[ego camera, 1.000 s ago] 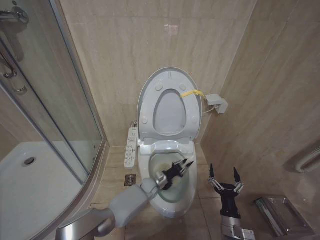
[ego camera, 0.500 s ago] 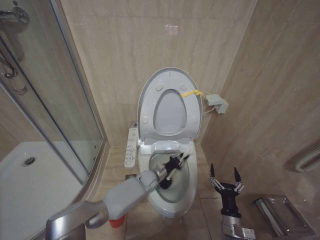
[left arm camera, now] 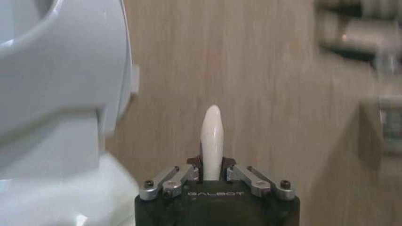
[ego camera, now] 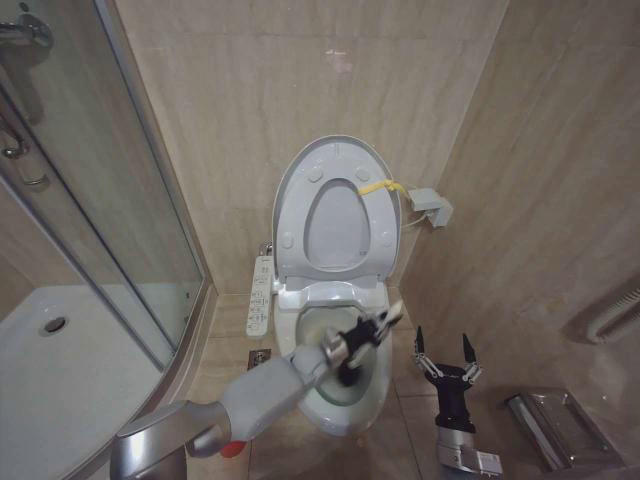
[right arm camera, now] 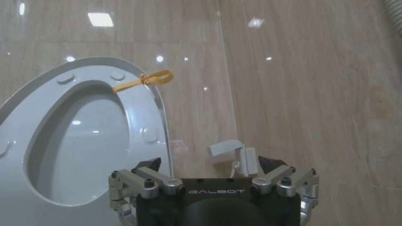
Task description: Open the toilet lid, clean the toilet bowl with a toilet brush, close the toilet lid, and flush.
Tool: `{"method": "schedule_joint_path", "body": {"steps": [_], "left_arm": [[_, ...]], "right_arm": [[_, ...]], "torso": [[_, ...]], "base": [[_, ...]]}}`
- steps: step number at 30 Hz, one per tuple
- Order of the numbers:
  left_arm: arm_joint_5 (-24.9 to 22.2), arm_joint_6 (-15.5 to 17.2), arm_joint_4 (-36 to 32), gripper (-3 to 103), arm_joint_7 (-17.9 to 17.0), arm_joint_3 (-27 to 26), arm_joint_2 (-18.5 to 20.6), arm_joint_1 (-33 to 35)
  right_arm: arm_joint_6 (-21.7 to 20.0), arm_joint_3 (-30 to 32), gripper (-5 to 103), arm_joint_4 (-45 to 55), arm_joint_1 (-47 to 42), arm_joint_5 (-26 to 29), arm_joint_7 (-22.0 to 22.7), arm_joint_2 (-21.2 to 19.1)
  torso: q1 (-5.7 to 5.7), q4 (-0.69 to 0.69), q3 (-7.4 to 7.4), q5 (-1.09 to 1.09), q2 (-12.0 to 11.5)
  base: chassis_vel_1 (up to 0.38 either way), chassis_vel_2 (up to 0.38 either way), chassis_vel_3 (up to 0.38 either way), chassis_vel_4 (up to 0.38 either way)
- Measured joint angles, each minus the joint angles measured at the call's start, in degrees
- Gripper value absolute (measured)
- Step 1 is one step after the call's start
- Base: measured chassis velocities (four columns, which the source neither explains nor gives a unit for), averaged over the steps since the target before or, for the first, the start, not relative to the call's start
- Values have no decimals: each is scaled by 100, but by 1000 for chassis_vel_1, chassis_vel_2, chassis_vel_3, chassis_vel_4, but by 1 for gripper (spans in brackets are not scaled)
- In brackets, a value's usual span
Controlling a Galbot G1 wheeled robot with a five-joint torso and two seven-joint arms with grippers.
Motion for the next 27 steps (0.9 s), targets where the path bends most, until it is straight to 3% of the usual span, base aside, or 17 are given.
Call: {"method": "schedule_joint_path", "body": {"steps": [4,6,8,11,14,18,20,21,23,26,27], "left_arm": [[15,8,-138,19,-160,-122,-183,-86],[-5,1,-289,19,-282,-253,-333,-192],[11,-26,-218,19,-295,-262,-370,-200],[290,-148,527,19,-208,-252,-407,-175],[256,-116,417,19,-263,-409,-413,-239],[145,-67,98,19,-388,-477,-448,-341],[297,-119,392,19,-328,-335,-378,-277],[406,-157,628,19,-285,-231,-286,-207],[424,-164,656,19,-273,-210,-241,-178],[356,-140,395,19,-305,-308,-272,-198],[325,-132,225,19,-336,-415,-360,-249]], "right_arm": [[2,2,100,20,-26,-16,-11,20],[9,8,100,23,-35,-35,-12,49],[10,7,100,33,-45,-42,-14,58],[17,6,100,105,-96,-51,-20,60],[29,24,100,120,-122,-51,-21,61],[42,38,100,117,-126,-56,-21,65],[46,30,100,137,-148,-68,-22,64],[51,26,100,162,-169,-76,-25,63],[55,24,100,170,-180,-78,-28,62],[59,25,100,169,-180,-79,-30,64],[59,33,100,161,-173,-80,-30,64]], "torso": [[0,-1,0,-1,0],[-1,-11,-4,-7,2],[-2,-12,-4,-6,2],[0,0,0,0,0],[0,2,0,-2,0],[-2,-13,-4,-8,2],[0,-11,-2,-5,1],[0,-1,-1,-2,0],[0,4,-1,0,0],[-1,4,-1,-2,1],[0,-3,-1,-3,0]], "base": [[0,0,0,0],[0,0,0,0],[0,0,0,0],[0,0,0,0],[0,0,0,0],[0,0,0,0],[0,0,0,0],[0,0,0,0],[0,0,0,0],[0,0,0,0],[0,0,0,0]]}}
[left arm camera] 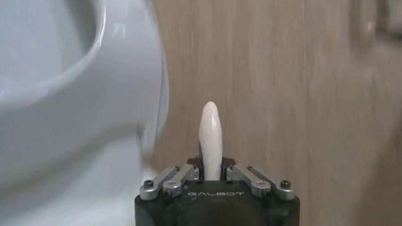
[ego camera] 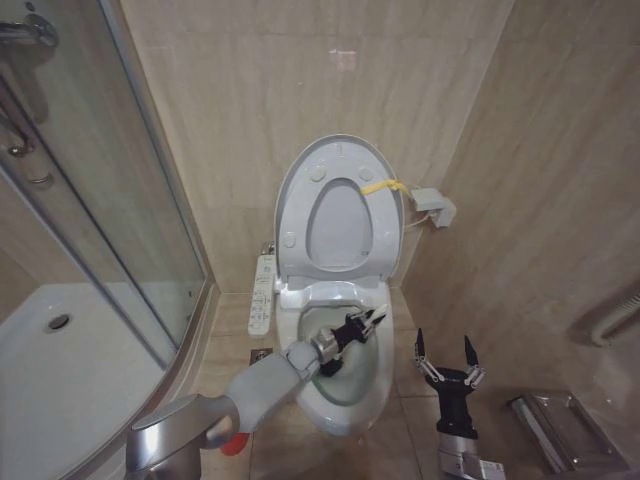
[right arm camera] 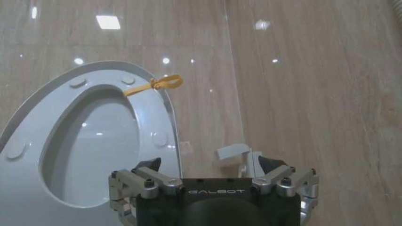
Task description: Open the toilet lid, clean the toilet bowl with a toilet brush, close the toilet lid, and flush.
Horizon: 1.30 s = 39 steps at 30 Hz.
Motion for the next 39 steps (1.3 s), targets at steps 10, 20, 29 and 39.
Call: {"method": "schedule_joint_path", "body": {"steps": [10,20,29,39], "left_arm": [[85,-111,247,19,22,237,169,271],[72,-71,229,19,-52,132,8,296],[-171,-15,-206,19,-233,-55,-142,226],[-55,-7,-5,19,-223,-217,-132,268]], "right_arm": [[5,22,100,58,-50,24,3,-10],[1,31,100,27,-20,62,14,-17],[-3,53,100,-23,43,129,20,-45],[-23,51,100,13,45,102,16,-31]], "torso": [[-2,5,-2,-1,1],[0,-1,1,1,0],[-1,-12,-3,-5,2],[0,-1,0,-1,0]], "base": [[-7,-3,0,-6],[1,-2,1,1],[0,0,0,0],[-18,-13,-5,-2]]}}
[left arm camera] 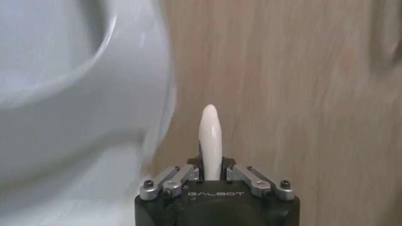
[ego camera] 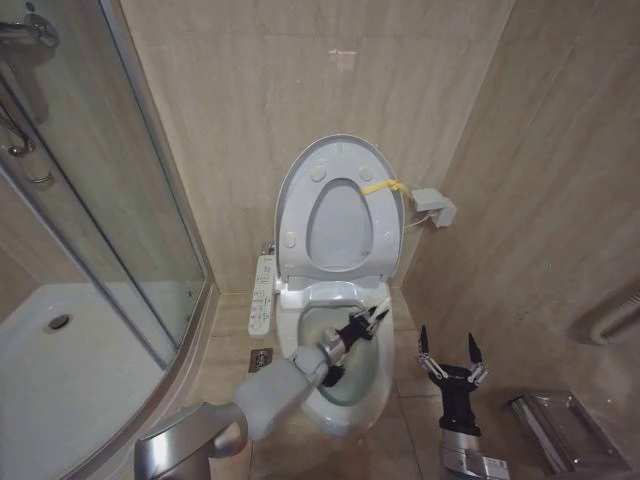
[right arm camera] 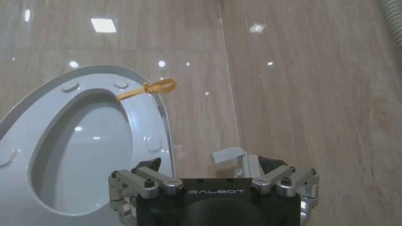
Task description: Open the toilet lid, clean the toilet bowl with a toilet brush, close the toilet lid, and flush.
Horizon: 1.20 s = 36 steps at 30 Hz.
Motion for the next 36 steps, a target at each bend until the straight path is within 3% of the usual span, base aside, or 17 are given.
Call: {"method": "schedule_joint_path", "body": {"steps": [1,4,6,11,13,15,17,18,23,26,29,31,35,36], "left_arm": [[13,-31,-125,19,-8,-33,-44,-18],[128,-88,156,19,48,-10,-65,6],[315,-168,760,19,180,-18,-59,83],[164,-161,299,19,99,-153,-45,71],[53,-155,-27,19,6,-104,-63,20],[159,-180,177,19,28,6,-68,41],[393,-220,730,19,115,43,-34,138],[401,-229,750,19,117,21,-13,157],[230,-131,243,19,21,10,9,94],[127,-92,-54,19,-56,-17,-139,-25],[306,-121,440,19,-7,92,-77,48],[426,-188,718,19,17,54,35,159],[269,-130,180,19,-106,-115,24,130],[246,-118,21,19,-123,-184,-32,81]], "right_arm": [[1,9,100,-15,0,2,2,10],[1,8,100,-9,-1,2,2,24],[-2,6,100,57,-12,4,3,25],[-13,15,100,66,3,1,0,26],[-13,10,100,53,12,-2,0,28],[-13,-10,100,60,6,-20,-4,30],[-12,-14,100,99,-26,-28,-9,27],[-12,-15,100,117,-37,-27,-11,29],[-11,29,100,119,-46,-13,-9,8],[-10,36,100,123,-57,-3,-7,23],[-5,34,100,140,-85,-2,-6,23],[-2,42,100,174,-119,41,-7,-20],[-1,76,100,145,-95,80,-7,-54],[-2,77,100,131,-80,81,-7,-44]], "torso": [[-1,-7,-3,-3,2],[-2,-9,-2,-2,2],[0,5,0,4,0],[0,3,1,3,-1],[-2,-8,-3,-4,2],[-2,-9,-3,-1,2],[0,5,1,3,-1],[-1,4,-1,2,1],[1,6,2,5,-1],[-2,-12,-3,-4,2],[-1,-6,0,3,1],[-1,6,-1,0,1],[1,6,2,4,-1],[0,-1,0,1,0]], "base": [[0,0,0,0],[0,0,0,0],[0,0,0,0],[0,0,0,0],[0,0,0,0],[0,0,0,0],[0,0,0,0],[0,0,0,0],[0,0,0,0],[0,0,0,0],[0,0,0,0],[0,0,0,0],[0,0,0,0],[0,0,0,0]]}}
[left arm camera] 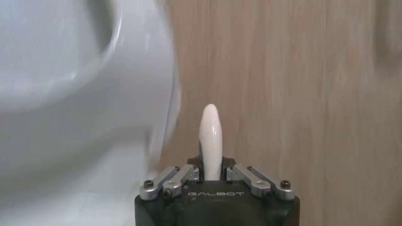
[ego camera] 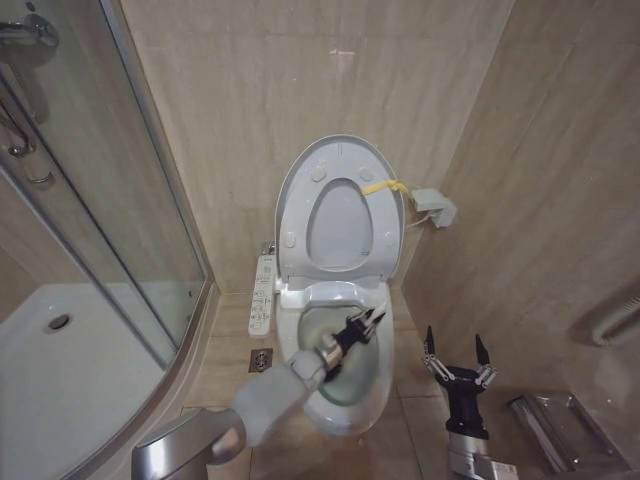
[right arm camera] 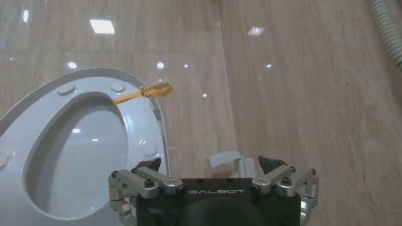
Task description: Open the toilet lid, clean the toilet bowl with a toilet brush, close the toilet lid, and flush.
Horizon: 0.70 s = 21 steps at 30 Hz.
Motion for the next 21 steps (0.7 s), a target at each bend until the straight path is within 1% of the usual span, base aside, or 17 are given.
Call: {"method": "schedule_joint_path", "body": {"steps": [1,2,3,4,6,7,8,11,13,14,15,16,17,18,19,20,21], "left_arm": [[-8,-1,-69,19,-7,-72,-78,-63],[-8,-1,-69,19,-7,-72,-78,-63],[20,-10,12,19,4,-114,-125,-85],[55,-12,183,19,23,-126,-125,-71],[139,6,582,19,110,-130,-37,31],[139,6,582,19,110,-130,-37,31],[161,24,683,19,147,-150,34,65],[84,60,437,19,137,-230,59,45],[-11,85,-126,19,75,-282,40,-52],[-11,85,-126,19,75,-282,40,-52],[34,41,-204,19,75,-263,40,-84],[119,0,-88,19,101,-161,77,-71],[285,-55,250,19,158,-59,137,-12],[445,-129,558,19,221,-38,180,52],[445,-129,558,19,221,-38,180,52],[522,-197,727,19,256,-63,203,100],[486,-204,715,19,252,-84,226,131]], "right_arm": [[-1,0,100,-5,15,1,1,10],[-1,0,100,-5,15,1,1,10],[-2,-7,100,-10,32,-3,1,19],[-3,-12,100,-10,32,-7,1,19],[-4,-24,100,3,15,-9,1,0],[-4,-24,100,3,15,-9,1,0],[-4,-17,100,6,2,-5,1,-29],[-5,7,100,-13,18,10,1,-65],[-18,13,100,-48,64,23,2,-50],[-18,13,100,-48,64,23,2,-50],[-20,5,100,-54,85,19,3,-26],[-21,-10,100,-56,88,18,4,-14],[-20,-27,100,-56,83,14,3,-7],[-19,-33,100,-50,68,13,4,-13],[-19,-33,100,-50,68,13,4,-13],[-16,-34,100,-48,50,15,4,-28],[-11,-32,100,-46,37,13,0,-56]], "torso": [[-2,-6,-3,-3,2],[-2,-6,-3,-3,2],[-2,-10,-3,-3,2],[-2,-8,-2,-2,2],[0,3,1,2,0],[0,3,1,2,0],[0,7,0,3,0],[-1,9,0,2,0],[0,-4,-1,-3,1],[0,-4,-1,-3,1],[-3,-10,-5,-4,3],[-2,-10,-4,-4,3],[-1,-7,-1,-2,1],[0,2,1,0,0],[0,2,1,0,0],[0,8,0,2,0],[-2,2,-4,-3,2]], "base": [[0,0,0,0],[0,0,0,0],[0,0,0,0],[0,0,0,0],[0,0,0,0],[0,0,0,0],[0,0,0,0],[35,66,15,20],[0,0,0,0],[0,0,0,0],[0,0,0,0],[-50,-36,-19,-20],[-50,-46,-22,-20],[0,0,0,0],[0,0,0,0],[0,0,0,0],[0,0,0,0]]}}
